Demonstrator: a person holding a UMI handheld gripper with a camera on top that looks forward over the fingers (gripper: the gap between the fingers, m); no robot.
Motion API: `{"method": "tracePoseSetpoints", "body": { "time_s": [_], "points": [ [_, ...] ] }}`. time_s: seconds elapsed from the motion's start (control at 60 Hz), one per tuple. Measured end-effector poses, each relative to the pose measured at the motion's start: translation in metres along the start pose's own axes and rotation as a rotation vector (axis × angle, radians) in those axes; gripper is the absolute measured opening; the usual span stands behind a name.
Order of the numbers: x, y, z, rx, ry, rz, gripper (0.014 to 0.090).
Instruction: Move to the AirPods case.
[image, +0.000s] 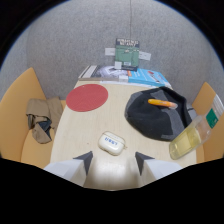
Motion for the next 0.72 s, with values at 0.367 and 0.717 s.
{"method": "tracePoseSetpoints", "body": {
  "time_s": [0.367, 0.717],
  "points": [
    [-0.001, -0.014, 0.045, -0.007, 0.027, 0.008, 0.0870],
    [0.000, -0.015, 0.049, -0.018, 0.044, 0.018, 0.0872]
  ]
}}
